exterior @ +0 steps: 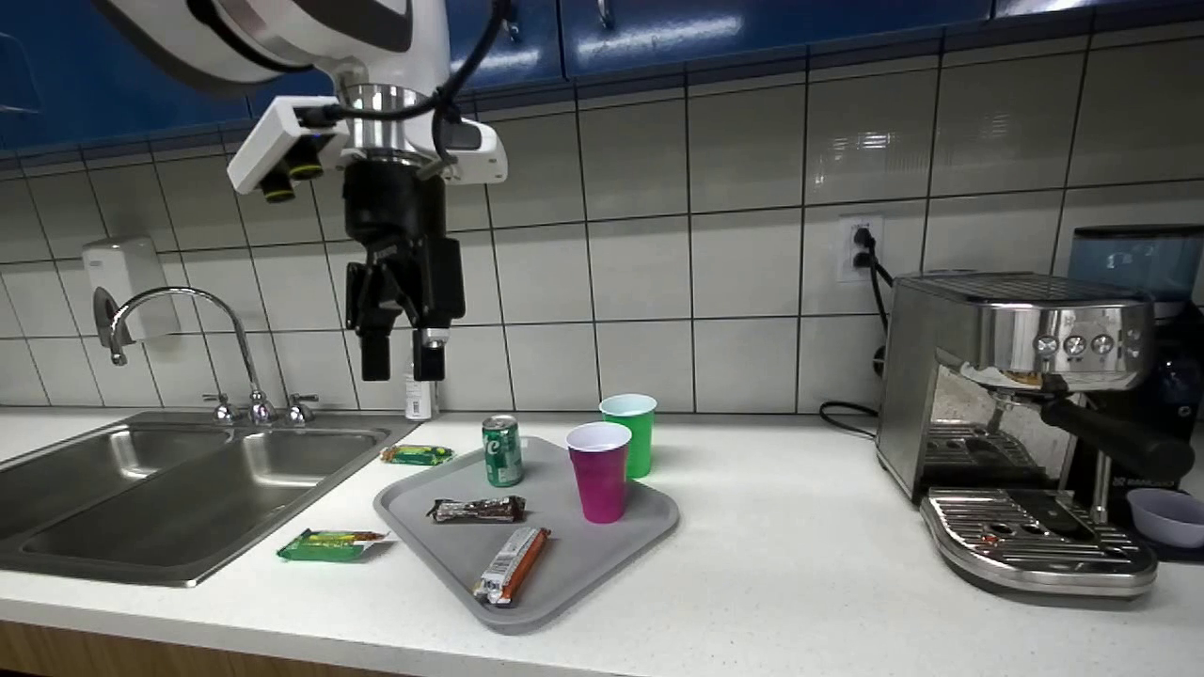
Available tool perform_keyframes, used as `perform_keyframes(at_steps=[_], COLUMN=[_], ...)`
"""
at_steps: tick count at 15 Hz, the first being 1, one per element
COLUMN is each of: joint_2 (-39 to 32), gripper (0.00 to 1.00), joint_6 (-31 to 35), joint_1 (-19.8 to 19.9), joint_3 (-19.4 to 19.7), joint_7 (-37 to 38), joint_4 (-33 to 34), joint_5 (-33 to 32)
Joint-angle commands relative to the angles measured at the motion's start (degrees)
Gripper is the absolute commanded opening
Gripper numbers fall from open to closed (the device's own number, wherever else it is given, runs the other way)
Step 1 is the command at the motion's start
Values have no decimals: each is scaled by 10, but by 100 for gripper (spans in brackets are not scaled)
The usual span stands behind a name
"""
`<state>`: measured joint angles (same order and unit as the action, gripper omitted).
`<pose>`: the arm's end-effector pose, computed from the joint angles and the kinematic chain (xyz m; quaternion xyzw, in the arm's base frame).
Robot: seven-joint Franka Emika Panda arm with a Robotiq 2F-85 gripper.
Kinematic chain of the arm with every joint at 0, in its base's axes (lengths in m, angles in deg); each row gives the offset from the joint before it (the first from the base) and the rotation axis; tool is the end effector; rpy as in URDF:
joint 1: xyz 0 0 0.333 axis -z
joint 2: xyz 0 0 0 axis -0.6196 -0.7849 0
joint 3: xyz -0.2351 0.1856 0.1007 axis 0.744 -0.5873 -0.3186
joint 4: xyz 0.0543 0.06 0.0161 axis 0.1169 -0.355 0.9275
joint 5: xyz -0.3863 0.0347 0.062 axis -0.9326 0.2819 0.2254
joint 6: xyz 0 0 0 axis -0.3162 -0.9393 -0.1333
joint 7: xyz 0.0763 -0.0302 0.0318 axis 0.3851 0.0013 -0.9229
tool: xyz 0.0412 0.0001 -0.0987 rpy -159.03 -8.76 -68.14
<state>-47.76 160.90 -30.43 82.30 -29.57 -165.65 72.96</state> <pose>0.3683 -0.0885 0.4045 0.9658 -0.2191 -0.1300 0.0483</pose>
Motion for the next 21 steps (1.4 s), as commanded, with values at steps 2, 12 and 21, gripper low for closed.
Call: perform_keyframes(at_steps=[2,12,21], joint_2=[-68,-175,-265], gripper=[100,100,100], joint_6=[43,139,242], joint_1=[5,-8,-26], joint_3=[-9,-5,-3], joint_7=[-1,-6,-33], joint_4=[15,29,32], joint_5=[-32,-78,-62])
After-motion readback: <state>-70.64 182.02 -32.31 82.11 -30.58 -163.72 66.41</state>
